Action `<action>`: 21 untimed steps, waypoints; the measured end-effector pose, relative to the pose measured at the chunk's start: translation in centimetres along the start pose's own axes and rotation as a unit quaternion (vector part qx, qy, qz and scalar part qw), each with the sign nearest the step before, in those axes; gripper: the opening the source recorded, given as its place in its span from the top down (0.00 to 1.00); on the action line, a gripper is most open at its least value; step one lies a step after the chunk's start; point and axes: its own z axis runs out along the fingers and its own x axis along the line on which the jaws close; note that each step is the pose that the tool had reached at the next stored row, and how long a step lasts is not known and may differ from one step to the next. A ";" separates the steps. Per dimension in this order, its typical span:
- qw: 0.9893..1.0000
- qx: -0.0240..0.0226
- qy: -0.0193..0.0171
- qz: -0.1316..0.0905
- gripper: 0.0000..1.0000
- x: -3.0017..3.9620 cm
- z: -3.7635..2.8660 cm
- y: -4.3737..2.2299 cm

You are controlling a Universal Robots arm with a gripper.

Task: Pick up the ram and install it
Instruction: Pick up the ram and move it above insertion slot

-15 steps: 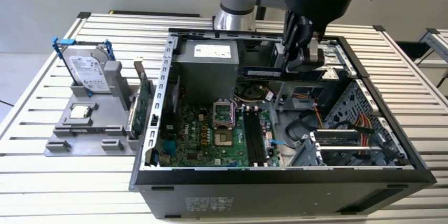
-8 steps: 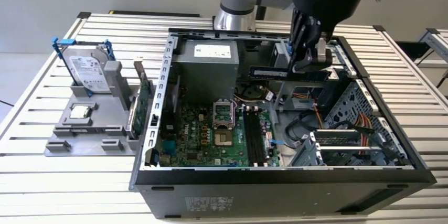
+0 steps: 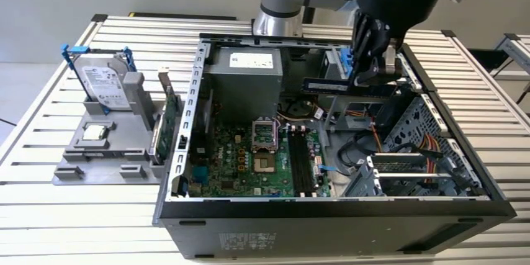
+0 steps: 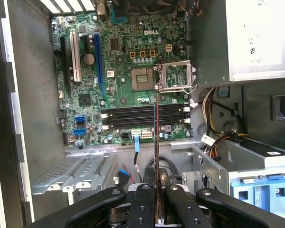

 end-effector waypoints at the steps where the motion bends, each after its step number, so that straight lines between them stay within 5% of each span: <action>1: 1.000 0.000 0.000 0.000 1.00 0.00 0.00 -0.02; 16: 1.000 0.000 0.000 0.001 1.00 0.00 0.00 -0.02; 21: 1.000 0.000 0.000 0.019 1.00 0.00 0.00 -0.03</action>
